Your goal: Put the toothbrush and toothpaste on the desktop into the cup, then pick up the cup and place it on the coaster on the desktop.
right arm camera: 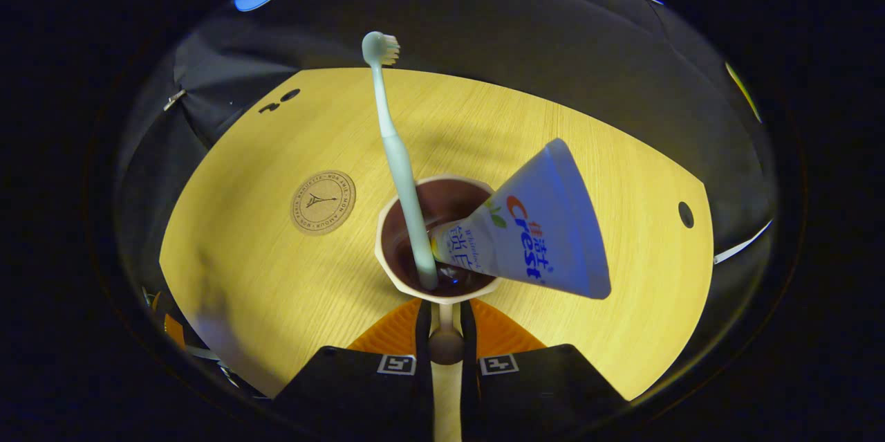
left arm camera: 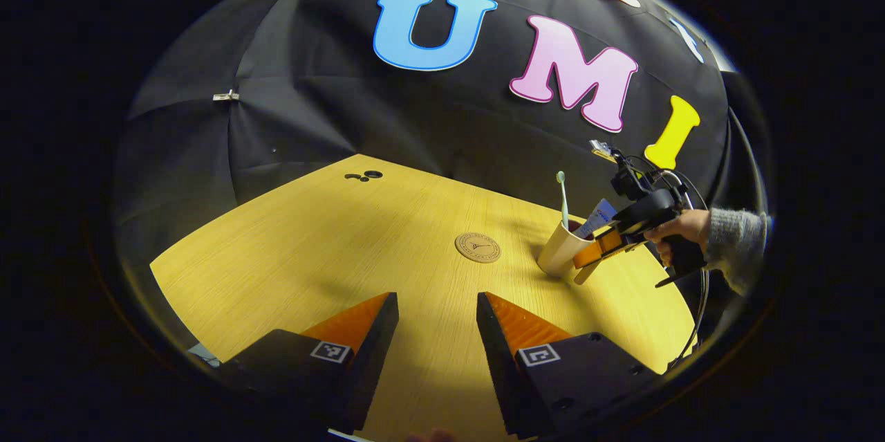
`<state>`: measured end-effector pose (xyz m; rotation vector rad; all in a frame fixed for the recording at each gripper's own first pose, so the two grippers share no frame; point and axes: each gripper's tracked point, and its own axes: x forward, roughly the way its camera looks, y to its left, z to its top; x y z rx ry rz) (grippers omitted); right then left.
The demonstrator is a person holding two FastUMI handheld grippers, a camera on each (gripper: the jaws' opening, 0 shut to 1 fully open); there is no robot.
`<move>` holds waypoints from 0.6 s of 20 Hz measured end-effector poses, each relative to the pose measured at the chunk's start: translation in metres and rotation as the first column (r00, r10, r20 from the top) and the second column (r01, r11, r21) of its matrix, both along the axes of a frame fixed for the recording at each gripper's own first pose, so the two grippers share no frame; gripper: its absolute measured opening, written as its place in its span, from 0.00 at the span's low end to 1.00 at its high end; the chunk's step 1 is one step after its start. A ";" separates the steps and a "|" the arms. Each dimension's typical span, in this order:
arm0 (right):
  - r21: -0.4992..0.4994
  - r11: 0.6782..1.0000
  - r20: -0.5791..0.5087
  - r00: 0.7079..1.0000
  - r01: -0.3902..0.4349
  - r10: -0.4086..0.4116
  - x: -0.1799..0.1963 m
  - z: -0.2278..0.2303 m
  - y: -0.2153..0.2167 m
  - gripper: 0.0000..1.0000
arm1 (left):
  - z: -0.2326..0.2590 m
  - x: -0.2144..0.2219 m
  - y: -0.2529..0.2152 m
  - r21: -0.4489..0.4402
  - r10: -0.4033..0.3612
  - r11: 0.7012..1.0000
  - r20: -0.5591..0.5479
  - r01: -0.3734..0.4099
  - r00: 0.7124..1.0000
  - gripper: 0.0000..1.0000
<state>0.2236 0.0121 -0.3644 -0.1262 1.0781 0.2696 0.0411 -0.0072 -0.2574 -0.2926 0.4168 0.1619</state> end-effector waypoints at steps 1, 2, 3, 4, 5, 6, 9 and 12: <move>-0.003 1.000 0.007 1.000 -0.001 0.001 0.001 0.001 0.000 0.19 | -0.001 0.000 0.001 -0.003 0.005 1.000 -0.001 -0.005 1.000 0.73; -0.004 1.000 0.021 1.000 -0.004 0.004 0.003 0.004 0.002 0.18 | -0.001 -0.001 0.002 -0.007 0.007 1.000 -0.002 -0.007 1.000 0.74; 0.005 1.000 0.030 1.000 -0.006 0.006 0.004 0.008 0.006 0.18 | -0.002 -0.002 0.003 -0.009 0.009 1.000 -0.003 -0.009 1.000 0.73; 0.017 1.000 0.034 0.999 -0.013 0.012 0.006 0.013 0.013 0.18 | -0.001 -0.003 0.004 -0.010 0.009 1.000 -0.003 -0.009 1.000 0.74; 0.027 0.999 0.038 0.999 -0.020 0.019 0.007 0.020 0.019 0.18 | -0.001 -0.004 0.005 -0.008 0.011 1.000 -0.003 -0.011 1.000 0.73; 0.034 0.999 0.042 0.999 -0.030 0.028 0.010 0.026 0.027 0.18 | -0.001 -0.004 0.008 -0.007 0.012 1.000 -0.004 -0.012 1.000 0.73; 0.047 0.996 0.058 0.995 -0.080 0.077 0.014 0.036 0.060 0.18 | 0.001 -0.008 0.017 -0.004 0.018 1.000 0.000 -0.018 1.000 0.73; 0.056 0.990 0.058 0.991 -0.126 0.122 0.020 0.039 0.099 0.18 | 0.001 -0.012 0.027 0.001 0.027 1.000 0.002 -0.027 1.000 0.74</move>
